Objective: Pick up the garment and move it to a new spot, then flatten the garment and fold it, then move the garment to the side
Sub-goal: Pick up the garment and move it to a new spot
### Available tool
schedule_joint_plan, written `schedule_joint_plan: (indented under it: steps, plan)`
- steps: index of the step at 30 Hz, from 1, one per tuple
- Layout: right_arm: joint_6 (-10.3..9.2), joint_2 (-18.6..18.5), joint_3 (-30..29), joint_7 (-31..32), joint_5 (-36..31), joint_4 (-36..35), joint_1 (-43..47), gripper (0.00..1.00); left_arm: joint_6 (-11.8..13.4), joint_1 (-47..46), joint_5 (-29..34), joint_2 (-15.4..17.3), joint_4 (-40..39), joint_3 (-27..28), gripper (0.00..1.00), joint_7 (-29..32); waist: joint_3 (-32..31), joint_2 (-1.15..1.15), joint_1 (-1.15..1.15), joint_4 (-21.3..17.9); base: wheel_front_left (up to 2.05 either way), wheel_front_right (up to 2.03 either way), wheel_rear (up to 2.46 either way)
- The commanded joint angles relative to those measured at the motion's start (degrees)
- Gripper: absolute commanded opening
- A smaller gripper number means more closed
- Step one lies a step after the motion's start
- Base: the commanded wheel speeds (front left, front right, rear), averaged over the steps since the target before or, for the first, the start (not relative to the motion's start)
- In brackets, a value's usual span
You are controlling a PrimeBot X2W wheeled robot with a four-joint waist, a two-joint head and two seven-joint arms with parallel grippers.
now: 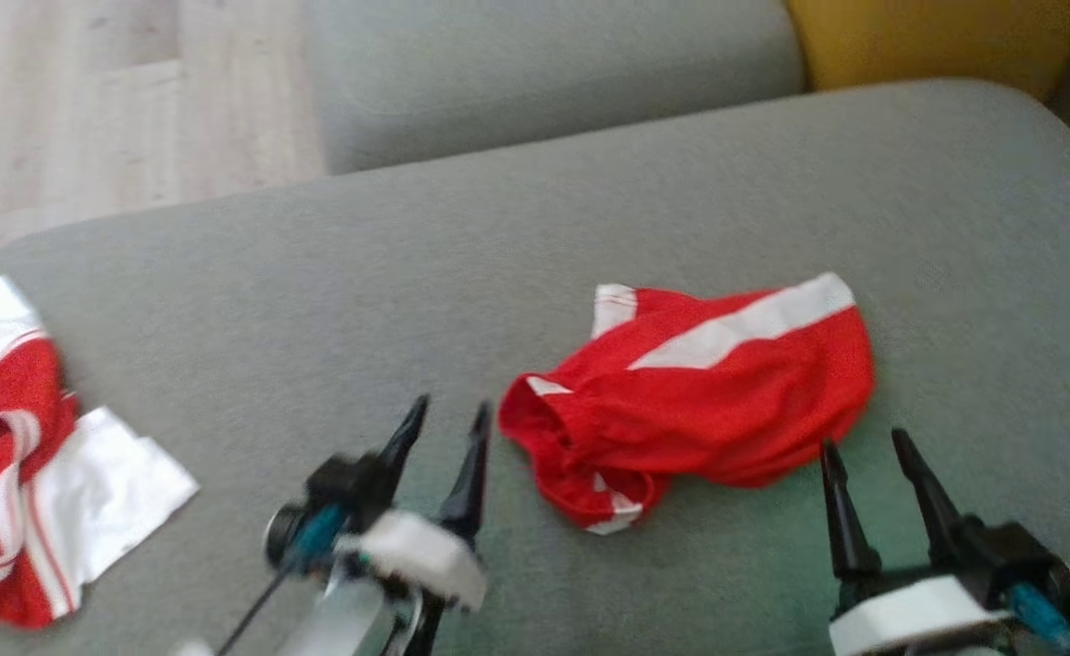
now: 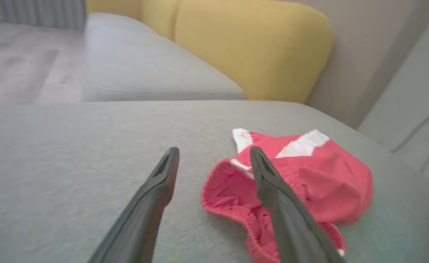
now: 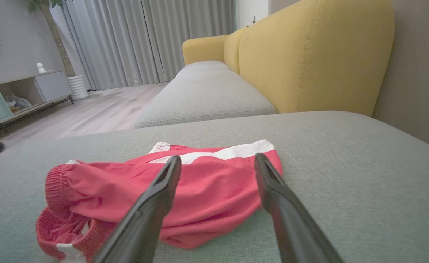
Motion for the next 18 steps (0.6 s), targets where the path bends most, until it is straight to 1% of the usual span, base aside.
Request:
schedule_joint_plan:
  steps: [1,5,6,8,12,18]
  plan:
    - [-0.04,-0.26,0.73,-0.21,-0.22,-1.79,-0.58,1.0,1.26,3.15,2.83,0.21,-5.02,5.58,1.0,-0.69,-2.48,0.0,0.0,3.66,0.0,0.0,0.0]
    - [-0.04,-0.26,-0.2,-0.21,0.38,-2.1,1.25,1.0,2.83,12.15,9.15,-1.15,-14.09,14.19,1.0,-0.7,-3.95,0.0,0.0,6.37,0.0,0.0,0.0]
    - [-0.04,-0.26,-0.2,-0.21,0.38,-2.1,1.25,1.0,2.83,12.15,9.15,-1.15,-14.09,14.19,1.0,-0.7,-3.95,0.0,0.0,6.37,0.0,0.0,0.0]
    - [-0.04,-0.26,-0.3,-0.21,0.91,-2.15,2.03,1.0,2.92,15.79,11.93,-1.8,-17.73,17.38,1.0,-0.7,-4.76,0.0,0.0,7.39,0.0,0.0,0.0]
    - [-0.04,-0.26,-0.43,-0.21,1.73,-2.36,3.56,1.0,1.94,21.55,16.19,-2.52,-21.95,21.04,1.0,-0.7,-6.31,0.0,0.0,8.91,0.0,0.0,0.0]
    - [-0.04,-0.26,-0.92,-0.21,2.28,-2.68,4.95,1.0,0.45,25.03,19.9,-2.81,-23.15,23.98,1.0,-0.71,-7.38,0.0,0.0,10.11,0.0,0.0,0.0]
